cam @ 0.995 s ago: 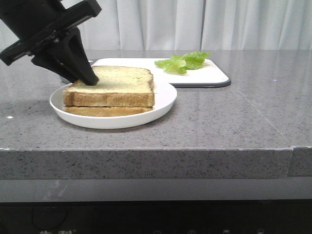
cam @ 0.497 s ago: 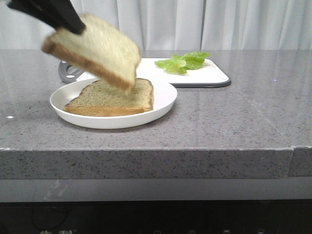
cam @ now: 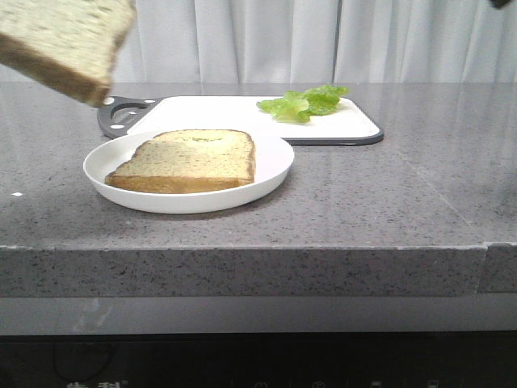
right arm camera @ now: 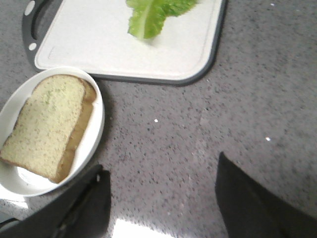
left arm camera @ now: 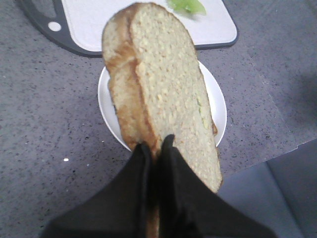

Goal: Left arm grabs bread, right arm adds lettuce

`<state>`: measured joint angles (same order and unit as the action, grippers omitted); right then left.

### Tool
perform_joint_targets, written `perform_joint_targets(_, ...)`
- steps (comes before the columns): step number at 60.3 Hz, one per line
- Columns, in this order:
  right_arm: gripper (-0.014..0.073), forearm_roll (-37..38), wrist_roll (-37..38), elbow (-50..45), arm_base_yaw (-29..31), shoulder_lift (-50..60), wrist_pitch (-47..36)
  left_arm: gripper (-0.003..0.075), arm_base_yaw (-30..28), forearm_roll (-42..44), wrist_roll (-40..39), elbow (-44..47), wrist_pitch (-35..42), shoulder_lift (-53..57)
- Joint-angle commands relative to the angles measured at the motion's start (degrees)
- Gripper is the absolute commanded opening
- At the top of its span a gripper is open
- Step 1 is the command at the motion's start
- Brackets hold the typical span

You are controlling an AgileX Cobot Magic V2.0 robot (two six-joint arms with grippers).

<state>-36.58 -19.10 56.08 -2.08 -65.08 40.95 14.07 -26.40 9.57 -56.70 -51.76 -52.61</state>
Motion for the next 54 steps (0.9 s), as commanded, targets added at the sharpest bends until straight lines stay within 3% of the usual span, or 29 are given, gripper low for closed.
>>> perform_joint_targets(1,0.048,-6.1,-3.8,5.0,0.0,-4.3,-3.4,-0.002,-0.6,-0.7,-0.1,0.0,3.1,4.2)
perform_joint_targets(10,0.0479,-10.5,-6.3,12.8,0.0,-14.5,-3.6,-0.002,-0.6,-0.5,-0.1,0.8,3.0,9.1)
perform_joint_targets(31,0.0479,-13.2,-6.3,32.6,-0.4,-36.1,-3.3,-0.002,-0.6,-0.5,-0.1,0.8,3.1,10.4)
perform_joint_targets(54,0.0479,-16.0,-6.3,47.9,-1.5,-51.3,-3.2,-0.002,-0.6,-0.5,-0.1,0.8,3.2,10.4)
